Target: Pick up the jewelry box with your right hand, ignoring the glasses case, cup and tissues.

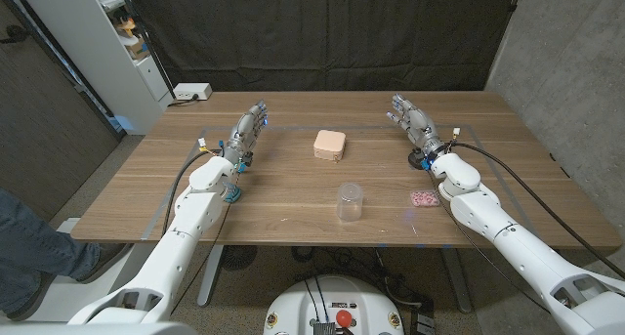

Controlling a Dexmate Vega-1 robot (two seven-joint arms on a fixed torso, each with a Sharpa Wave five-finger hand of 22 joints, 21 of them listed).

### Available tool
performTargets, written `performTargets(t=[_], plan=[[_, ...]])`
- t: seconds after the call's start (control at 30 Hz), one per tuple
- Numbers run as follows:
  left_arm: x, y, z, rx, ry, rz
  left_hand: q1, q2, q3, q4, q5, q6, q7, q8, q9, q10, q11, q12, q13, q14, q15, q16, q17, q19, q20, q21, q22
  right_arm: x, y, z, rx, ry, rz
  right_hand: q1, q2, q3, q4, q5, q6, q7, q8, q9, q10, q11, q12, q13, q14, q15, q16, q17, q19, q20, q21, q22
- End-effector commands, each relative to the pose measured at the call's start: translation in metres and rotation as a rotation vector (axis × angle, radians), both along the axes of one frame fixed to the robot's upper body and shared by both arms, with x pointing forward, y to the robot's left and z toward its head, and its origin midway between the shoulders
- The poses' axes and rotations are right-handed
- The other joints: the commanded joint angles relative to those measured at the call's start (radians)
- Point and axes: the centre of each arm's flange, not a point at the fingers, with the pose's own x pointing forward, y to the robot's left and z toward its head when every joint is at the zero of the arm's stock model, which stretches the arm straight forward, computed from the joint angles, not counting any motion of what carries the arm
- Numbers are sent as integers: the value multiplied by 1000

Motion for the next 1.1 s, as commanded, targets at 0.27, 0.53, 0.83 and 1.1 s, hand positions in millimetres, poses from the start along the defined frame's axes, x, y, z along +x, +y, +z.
performTargets(t=[0.27, 0.53, 0.83, 1.1], plan=[[-4, 1, 2, 12, 3, 10, 5, 6, 1, -10, 0, 0, 5, 1, 2, -1, 6, 2, 2, -3, 11, 1, 5, -8, 10, 2, 4, -7, 15, 11, -45, -40, 53, 11, 3, 4, -7, 7, 8, -6, 6, 5, 1, 1, 7, 3, 3, 0, 4, 2, 6, -3, 9, 4], [-6, 0, 4, 17, 0, 8, 5, 6, 1, -12, -1, 1, 4, 1, 2, 0, 5, 2, 2, -3, 10, 1, 5, -11, 12, 1, 5, -13, 23, 17, -70, -80, 73, 11, 3, 3, -8, 8, 8, -7, 6, 5, 2, 1, 8, 3, 4, 0, 5, 1, 7, -4, 10, 4], [-8, 0, 1, 17, 1, 6, 4, 6, 1, -13, -1, 2, 5, 1, 2, 0, 5, 1, 2, -4, 10, 1, 6, -12, 12, 2, 5, -22, 30, 23, -93, -124, 86, 11, 3, 3, -9, 8, 8, -8, 5, 5, 3, -2, 8, 2, 7, 0, 6, 0, 8, -3, 10, 4], [-11, 2, 0, 21, 0, 9, 4, 7, 1, -15, -1, 2, 4, 1, 2, -1, 5, 1, 2, -4, 9, 1, 6, -13, 13, 2, 5, -28, 38, 26, -125, -151, 87, 12, 4, 4, -11, 8, 10, -9, 6, 5, 6, -2, 9, 2, 8, 0, 6, -1, 9, -2, 10, 4]])
